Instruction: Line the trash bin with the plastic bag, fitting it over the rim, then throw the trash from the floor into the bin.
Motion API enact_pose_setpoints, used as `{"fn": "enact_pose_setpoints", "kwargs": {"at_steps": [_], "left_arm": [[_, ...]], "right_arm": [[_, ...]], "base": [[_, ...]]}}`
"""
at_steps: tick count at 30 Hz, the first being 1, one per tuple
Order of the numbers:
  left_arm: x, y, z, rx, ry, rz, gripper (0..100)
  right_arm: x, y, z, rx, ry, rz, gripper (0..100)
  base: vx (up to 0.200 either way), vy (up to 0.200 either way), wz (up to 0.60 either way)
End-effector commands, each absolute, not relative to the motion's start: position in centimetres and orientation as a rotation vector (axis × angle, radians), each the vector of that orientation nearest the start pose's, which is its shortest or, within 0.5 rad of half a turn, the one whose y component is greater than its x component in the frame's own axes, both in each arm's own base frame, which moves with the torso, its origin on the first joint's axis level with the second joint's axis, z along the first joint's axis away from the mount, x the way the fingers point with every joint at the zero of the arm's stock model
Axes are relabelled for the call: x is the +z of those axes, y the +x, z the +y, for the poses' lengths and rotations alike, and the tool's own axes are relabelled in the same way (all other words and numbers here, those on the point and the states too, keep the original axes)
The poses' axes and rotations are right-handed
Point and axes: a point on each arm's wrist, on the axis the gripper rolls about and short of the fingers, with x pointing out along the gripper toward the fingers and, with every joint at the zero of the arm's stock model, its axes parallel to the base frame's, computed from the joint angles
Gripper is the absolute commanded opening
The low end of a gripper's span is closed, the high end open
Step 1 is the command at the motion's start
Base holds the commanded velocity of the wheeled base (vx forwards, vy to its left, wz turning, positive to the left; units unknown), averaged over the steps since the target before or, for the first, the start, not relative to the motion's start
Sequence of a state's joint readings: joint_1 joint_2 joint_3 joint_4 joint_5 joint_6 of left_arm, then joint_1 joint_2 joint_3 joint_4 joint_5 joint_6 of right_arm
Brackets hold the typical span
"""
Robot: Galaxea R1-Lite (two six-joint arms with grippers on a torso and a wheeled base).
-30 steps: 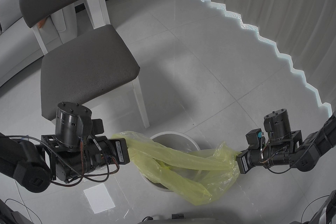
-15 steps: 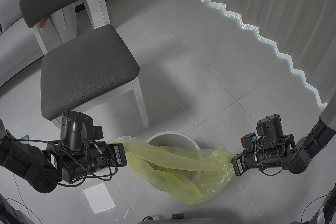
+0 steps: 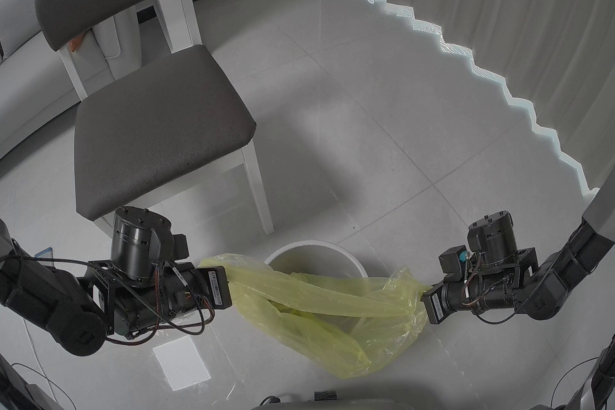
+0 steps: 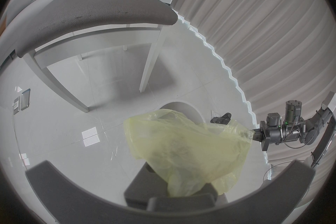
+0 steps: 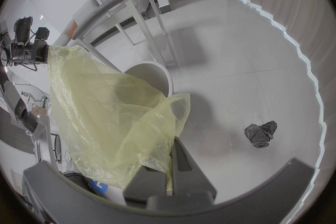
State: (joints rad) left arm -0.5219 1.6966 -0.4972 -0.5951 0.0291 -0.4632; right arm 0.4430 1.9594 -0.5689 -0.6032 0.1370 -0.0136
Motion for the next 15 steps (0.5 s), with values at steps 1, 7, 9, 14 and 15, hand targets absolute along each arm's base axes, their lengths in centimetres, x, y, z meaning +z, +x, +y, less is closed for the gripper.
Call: {"fn": "enact_pose_setpoints", "kwargs": {"at_steps": [1,7,9,14,15], "left_arm": [[10.5,22.1,-12.7,-0.333,-0.275,0.678,0],[10.2,22.2,-12.7,-0.328,-0.272,0.69,0],[9.9,22.1,-12.6,-0.321,-0.269,0.704,0],[8.7,23.2,-12.4,-0.292,-0.27,0.738,0],[8.4,23.5,-12.4,-0.289,-0.274,0.732,0]], "right_arm": [[4.6,26.2,13.0,0.56,-0.137,0.786,0],[4.7,26.1,13.1,0.565,-0.139,0.784,0],[4.6,26.3,13.1,0.563,-0.137,0.785,0],[3.5,27.2,13.4,0.558,-0.138,0.795,0],[2.9,27.7,13.6,0.559,-0.136,0.789,0]], "base": [[0.0,0.0,0.0],[0.0,0.0,0.0],[0.0,0.0,0.0],[0.0,0.0,0.0],[0.0,0.0,0.0]]}}
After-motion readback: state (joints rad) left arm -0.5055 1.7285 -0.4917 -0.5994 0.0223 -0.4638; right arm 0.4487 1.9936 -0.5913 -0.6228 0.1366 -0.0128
